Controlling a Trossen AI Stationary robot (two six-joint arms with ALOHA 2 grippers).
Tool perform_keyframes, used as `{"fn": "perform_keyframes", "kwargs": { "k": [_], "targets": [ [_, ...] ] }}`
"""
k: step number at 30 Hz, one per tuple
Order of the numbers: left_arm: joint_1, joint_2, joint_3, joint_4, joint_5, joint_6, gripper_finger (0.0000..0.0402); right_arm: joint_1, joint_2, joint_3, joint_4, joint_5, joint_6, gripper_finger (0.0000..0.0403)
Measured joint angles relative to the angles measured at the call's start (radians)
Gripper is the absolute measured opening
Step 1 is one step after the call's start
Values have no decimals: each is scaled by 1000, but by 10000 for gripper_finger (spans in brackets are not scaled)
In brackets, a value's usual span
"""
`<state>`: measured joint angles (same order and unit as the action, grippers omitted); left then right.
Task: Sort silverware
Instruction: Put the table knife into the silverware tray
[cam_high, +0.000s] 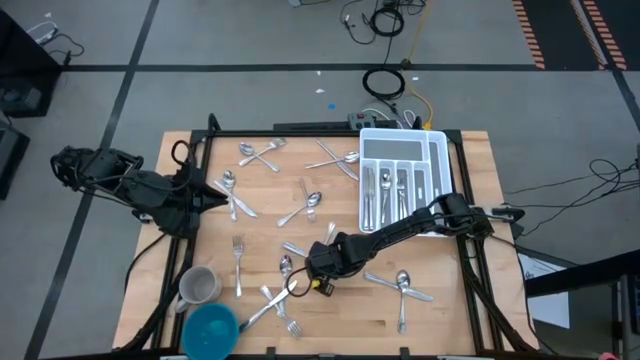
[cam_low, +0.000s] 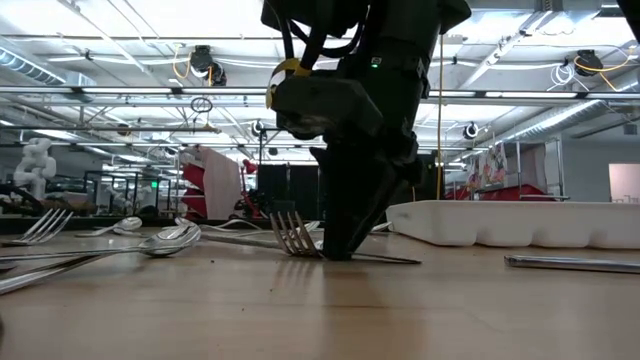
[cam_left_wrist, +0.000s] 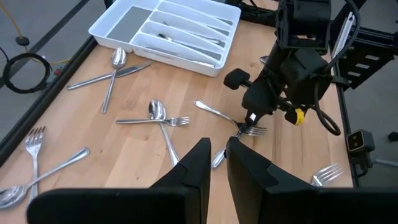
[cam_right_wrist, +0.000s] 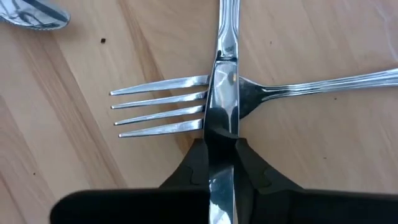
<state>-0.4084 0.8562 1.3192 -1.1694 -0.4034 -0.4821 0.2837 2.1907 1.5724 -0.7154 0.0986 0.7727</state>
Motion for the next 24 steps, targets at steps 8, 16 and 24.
{"fn": "perform_keyframes", "kwargs": {
  "k": [8, 16, 24],
  "targets": [
    [0, 0, 0, 0, 0, 21, 56, -4, -71, -7, -61, 38, 5, 5],
    [0, 0, 0, 0, 0, 46, 56, -8, -112, -5, -114, 62, -15, 3],
    [0, 0, 0, -1, 0, 54, 56, -12, -170, -3, -110, 116, -40, 1]
  ]
}}
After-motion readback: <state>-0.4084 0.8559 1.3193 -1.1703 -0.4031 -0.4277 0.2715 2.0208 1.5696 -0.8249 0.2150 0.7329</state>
